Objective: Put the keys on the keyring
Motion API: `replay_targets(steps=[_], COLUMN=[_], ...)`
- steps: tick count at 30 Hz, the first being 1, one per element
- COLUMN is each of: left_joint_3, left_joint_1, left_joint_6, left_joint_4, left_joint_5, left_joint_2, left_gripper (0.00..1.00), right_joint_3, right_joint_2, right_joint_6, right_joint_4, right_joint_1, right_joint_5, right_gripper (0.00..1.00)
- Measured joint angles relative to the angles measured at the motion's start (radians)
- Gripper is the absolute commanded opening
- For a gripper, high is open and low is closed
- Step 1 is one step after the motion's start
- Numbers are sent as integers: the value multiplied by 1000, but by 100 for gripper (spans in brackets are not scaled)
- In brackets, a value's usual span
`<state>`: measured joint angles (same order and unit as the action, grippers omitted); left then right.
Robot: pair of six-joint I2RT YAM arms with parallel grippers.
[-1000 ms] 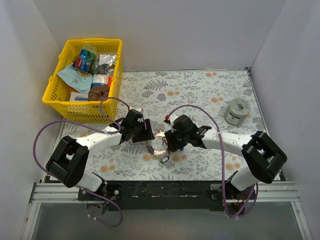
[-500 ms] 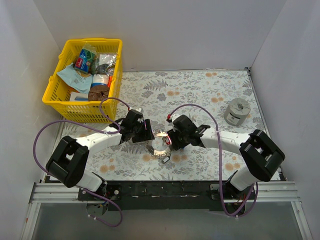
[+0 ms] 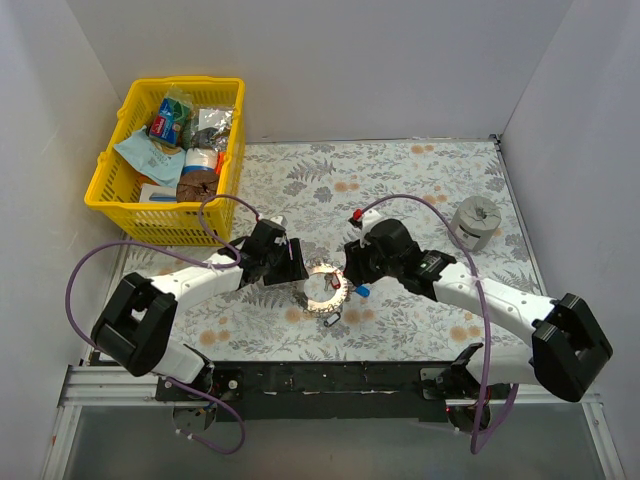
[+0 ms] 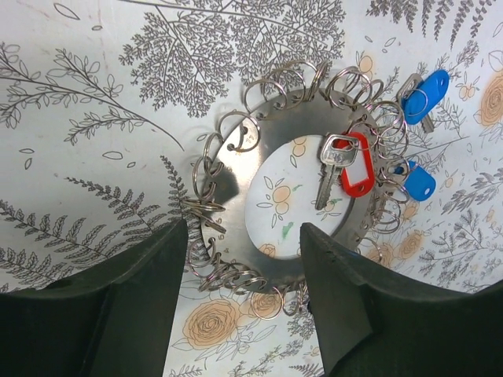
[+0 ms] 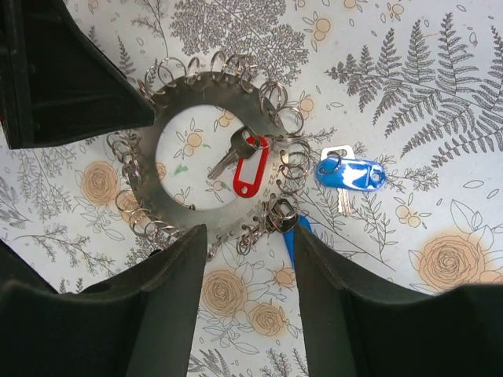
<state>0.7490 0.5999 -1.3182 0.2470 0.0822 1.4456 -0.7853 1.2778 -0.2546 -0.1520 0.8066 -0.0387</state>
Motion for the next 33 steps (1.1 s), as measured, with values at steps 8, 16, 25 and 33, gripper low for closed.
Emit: replay_targets(steps=[8,16,25,33], left_joint_3=[98,197,217,208], left_joint_1=[0,0,0,0], left_joint_6=[48,93,107,107], left_joint_4=[41,53,62,36], left_joint_5=[-77,-151,-151,-118], left_joint_2=[18,134,246,245], left_gripper=[59,59,59,59], right_joint_3=[62,127,130,130], right_joint_2=[-1,34,100,90], right_joint_6=[-43,-110,-143,-139], right_joint_4=[30,62,101,106], right_joint_1=[-81,-80,-80,-138], right_joint_5=[161,272,301,301], right_gripper=[48,39,35,36])
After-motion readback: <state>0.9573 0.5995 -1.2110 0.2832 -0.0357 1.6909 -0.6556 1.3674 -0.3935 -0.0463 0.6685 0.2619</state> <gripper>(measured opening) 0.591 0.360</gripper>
